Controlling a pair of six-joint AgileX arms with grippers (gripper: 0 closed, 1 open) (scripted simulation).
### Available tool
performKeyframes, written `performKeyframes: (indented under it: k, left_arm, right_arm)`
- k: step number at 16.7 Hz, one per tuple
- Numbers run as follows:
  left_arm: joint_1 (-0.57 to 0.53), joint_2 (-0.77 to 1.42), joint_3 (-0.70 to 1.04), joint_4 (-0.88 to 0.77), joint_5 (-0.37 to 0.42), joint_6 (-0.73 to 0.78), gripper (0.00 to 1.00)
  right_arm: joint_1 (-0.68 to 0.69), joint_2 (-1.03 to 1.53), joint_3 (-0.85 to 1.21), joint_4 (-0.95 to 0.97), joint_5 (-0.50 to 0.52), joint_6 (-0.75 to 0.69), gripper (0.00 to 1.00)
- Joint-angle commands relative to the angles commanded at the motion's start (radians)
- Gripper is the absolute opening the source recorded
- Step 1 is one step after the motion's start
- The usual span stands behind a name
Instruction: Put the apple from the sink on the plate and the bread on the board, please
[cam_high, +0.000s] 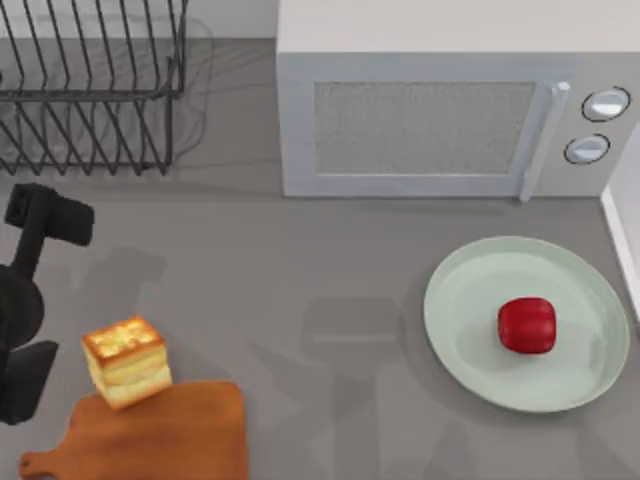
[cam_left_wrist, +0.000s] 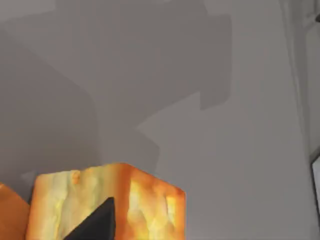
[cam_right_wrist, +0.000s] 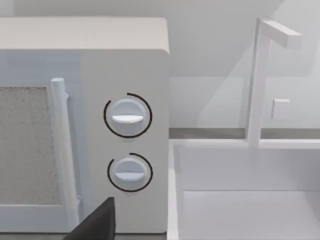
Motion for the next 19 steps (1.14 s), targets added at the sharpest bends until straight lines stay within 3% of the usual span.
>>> performKeyframes:
  k: [6, 10, 14, 19]
  left_arm:
    - [0.164, -0.413, -0.260, 0.216, 0.006, 0.726, 1.00]
    - [0.223, -0.703, -0.416, 0.316, 0.024, 1.124, 1.00]
    - [0.248, -0.932, -0.513, 0.383, 0.043, 1.361, 1.00]
    - [0.252, -1.002, -0.541, 0.405, 0.050, 1.429, 1.00]
  right_arm:
    - [0.000, 0.000, 0.000, 0.000, 0.000, 0.000, 1.00]
    - [0.000, 0.000, 0.000, 0.000, 0.000, 0.000, 1.00]
    - [0.000, 0.000, 0.000, 0.000, 0.000, 0.000, 1.00]
    - [0.000, 0.000, 0.000, 0.000, 0.000, 0.000, 1.00]
